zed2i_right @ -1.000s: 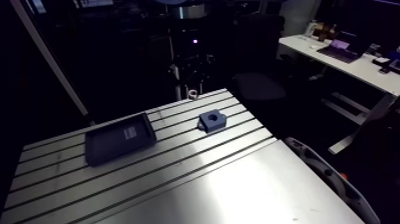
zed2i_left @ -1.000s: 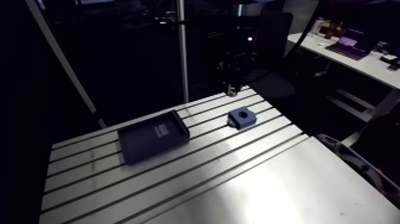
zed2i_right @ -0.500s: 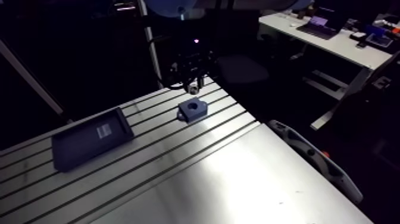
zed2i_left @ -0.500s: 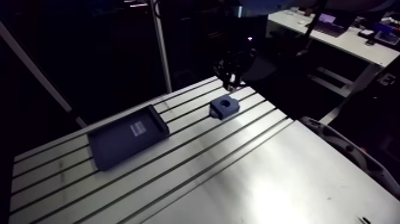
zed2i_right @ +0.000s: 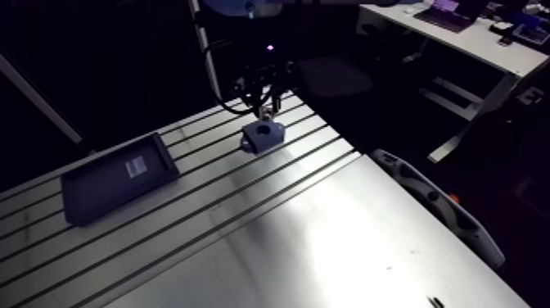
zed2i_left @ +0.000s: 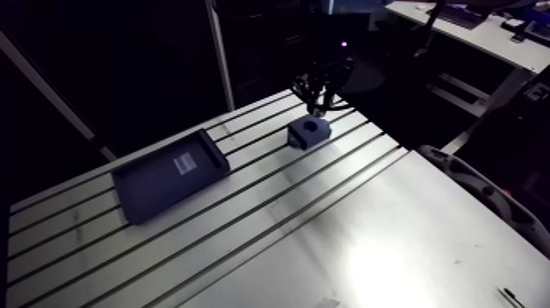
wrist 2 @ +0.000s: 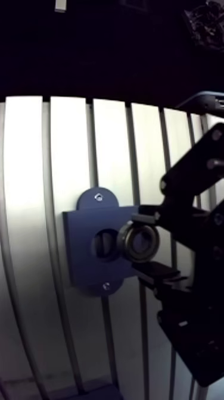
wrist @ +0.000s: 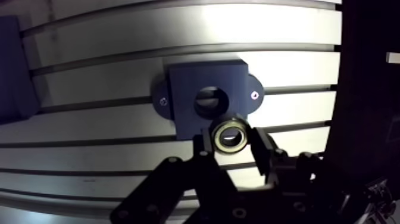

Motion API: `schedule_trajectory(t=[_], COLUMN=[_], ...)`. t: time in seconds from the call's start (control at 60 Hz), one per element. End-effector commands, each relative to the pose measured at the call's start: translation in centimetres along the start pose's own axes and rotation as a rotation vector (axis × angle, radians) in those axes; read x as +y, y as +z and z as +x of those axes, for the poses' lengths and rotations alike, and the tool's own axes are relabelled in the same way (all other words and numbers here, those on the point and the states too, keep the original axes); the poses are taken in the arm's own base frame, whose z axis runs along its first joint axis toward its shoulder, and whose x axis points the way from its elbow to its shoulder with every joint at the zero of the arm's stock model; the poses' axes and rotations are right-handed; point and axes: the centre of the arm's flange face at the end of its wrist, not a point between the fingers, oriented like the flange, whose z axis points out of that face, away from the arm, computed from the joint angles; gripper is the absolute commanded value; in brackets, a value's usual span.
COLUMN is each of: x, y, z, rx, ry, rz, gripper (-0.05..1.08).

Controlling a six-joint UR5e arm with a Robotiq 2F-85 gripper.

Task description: Pick up the bearing and press it into the housing until flush.

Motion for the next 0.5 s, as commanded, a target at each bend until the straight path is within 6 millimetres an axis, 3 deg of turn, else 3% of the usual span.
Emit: schedule_trajectory(t=[0.017, 0.5], x=[0.0, -1.3], y=[1.6, 2.4], z=[0.6, 1.2], rx=[-0.006, -0.013], ry=[0.009, -0.011], rz=[0.003, 0.006], gripper=[0.67, 0.67])
